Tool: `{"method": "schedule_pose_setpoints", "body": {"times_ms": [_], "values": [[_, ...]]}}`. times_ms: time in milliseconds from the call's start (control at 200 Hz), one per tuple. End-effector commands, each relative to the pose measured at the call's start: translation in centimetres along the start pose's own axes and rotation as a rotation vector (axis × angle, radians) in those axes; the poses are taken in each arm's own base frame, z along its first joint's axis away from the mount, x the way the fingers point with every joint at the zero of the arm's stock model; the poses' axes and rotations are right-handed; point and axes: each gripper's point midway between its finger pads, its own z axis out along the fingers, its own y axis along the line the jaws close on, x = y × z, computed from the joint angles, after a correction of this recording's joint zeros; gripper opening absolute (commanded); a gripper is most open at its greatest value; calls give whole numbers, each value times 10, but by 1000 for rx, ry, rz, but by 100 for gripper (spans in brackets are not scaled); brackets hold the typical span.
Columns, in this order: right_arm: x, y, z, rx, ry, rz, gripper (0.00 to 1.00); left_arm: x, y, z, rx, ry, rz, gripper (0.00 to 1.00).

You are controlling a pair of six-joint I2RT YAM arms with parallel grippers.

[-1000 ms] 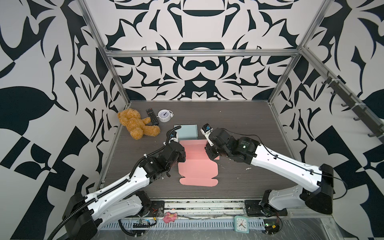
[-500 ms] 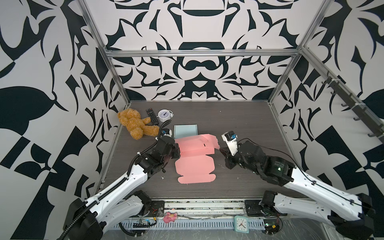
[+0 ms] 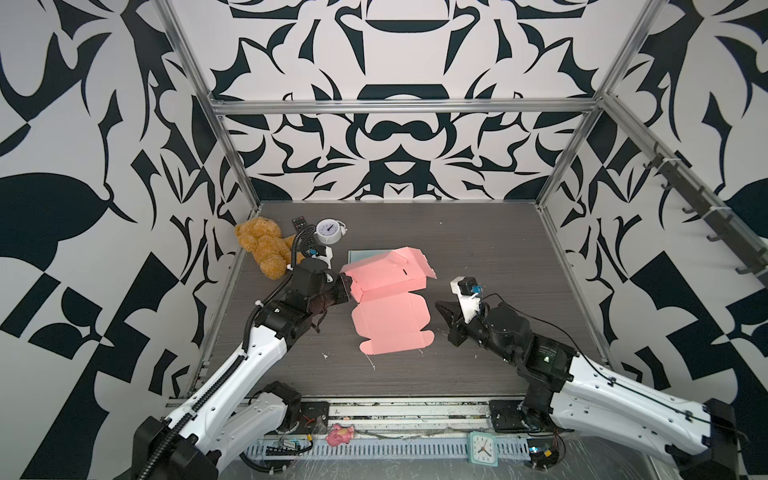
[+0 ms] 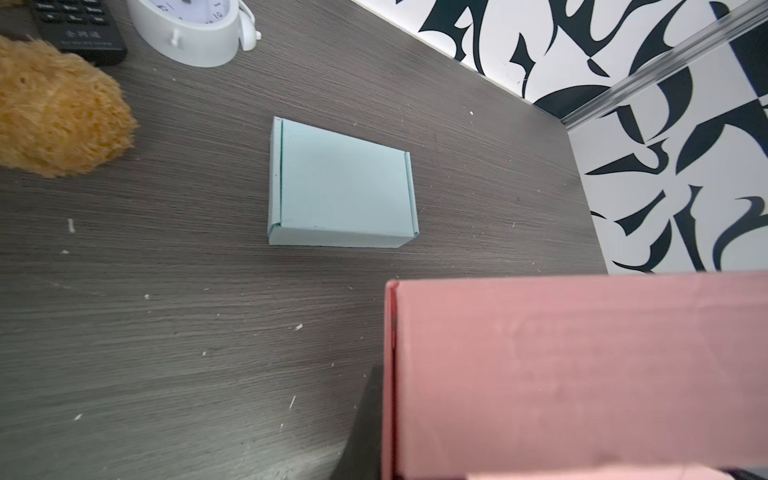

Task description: Fold the paper box

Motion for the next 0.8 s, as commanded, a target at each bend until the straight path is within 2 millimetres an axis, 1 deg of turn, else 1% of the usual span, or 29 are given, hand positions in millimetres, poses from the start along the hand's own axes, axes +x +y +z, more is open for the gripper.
{"method": "schedule_pose_setpoints", "body": {"times_ms": [0, 315, 425, 545, 795], "values": [[-38, 18, 1, -82, -137, 50, 0, -7, -16, -2, 73, -10, -14, 5], [-48, 26, 7, -102, -140, 35, 0, 3, -11, -1, 67, 19, 6, 5], [-51, 28, 10, -107, -139, 31, 0, 4, -10, -3, 65, 20, 13, 5], [-52, 28, 12, -102, -139, 34, 0, 6, -9, -4, 62, 24, 19, 5], [-59, 23, 7, -71, -158, 38, 0, 7, -10, -5, 68, 33, 37, 5]]}}
